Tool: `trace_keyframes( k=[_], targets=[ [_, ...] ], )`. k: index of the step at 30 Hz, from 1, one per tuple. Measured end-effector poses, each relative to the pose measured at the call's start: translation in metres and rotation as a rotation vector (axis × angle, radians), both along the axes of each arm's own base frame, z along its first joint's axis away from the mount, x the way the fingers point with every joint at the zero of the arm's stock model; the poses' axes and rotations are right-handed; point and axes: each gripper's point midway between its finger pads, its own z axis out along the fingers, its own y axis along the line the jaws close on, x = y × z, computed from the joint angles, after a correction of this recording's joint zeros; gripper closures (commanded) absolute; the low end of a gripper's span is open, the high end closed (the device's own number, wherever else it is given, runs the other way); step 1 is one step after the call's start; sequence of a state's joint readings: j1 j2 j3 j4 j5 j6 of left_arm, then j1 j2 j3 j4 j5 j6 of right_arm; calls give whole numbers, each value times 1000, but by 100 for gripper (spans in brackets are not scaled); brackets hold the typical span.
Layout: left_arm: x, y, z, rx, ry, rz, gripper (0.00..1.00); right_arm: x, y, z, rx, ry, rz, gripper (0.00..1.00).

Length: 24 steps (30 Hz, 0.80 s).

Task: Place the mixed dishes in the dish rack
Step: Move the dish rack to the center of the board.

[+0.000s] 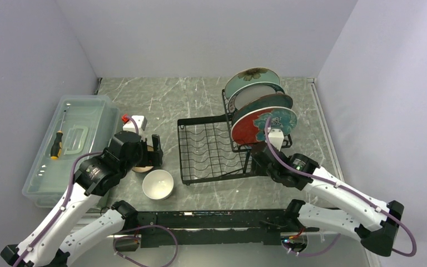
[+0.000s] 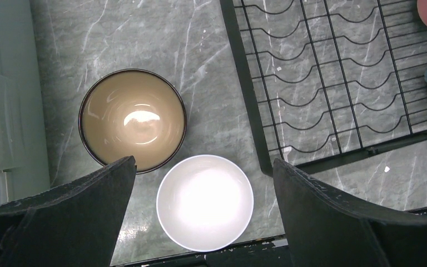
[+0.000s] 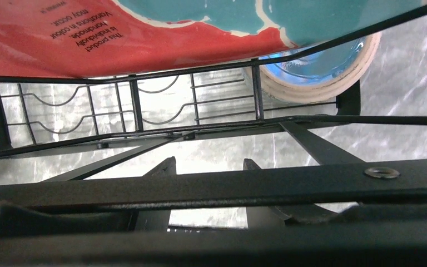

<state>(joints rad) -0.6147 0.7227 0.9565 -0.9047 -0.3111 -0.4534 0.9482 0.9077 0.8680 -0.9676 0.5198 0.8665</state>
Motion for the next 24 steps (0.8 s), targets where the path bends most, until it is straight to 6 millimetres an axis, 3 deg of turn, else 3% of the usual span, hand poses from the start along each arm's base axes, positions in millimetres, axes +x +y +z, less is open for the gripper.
trace_keyframes(
  k=[8,14,19,24],
  targets=[
    [1,0,-2,5,6,0,1,42,-5,-1,11,-18,8,49],
    [1,-1,-2,7,9,0,1,74,-27,-5,1,-19,-30,47],
    [2,-1,-4,11,15,0,1,82,-28,-5,3,-26,-19,45],
    [2,-1,-4,12,16,0,1,67,-26,2,40,-16,19,45]
  ],
)
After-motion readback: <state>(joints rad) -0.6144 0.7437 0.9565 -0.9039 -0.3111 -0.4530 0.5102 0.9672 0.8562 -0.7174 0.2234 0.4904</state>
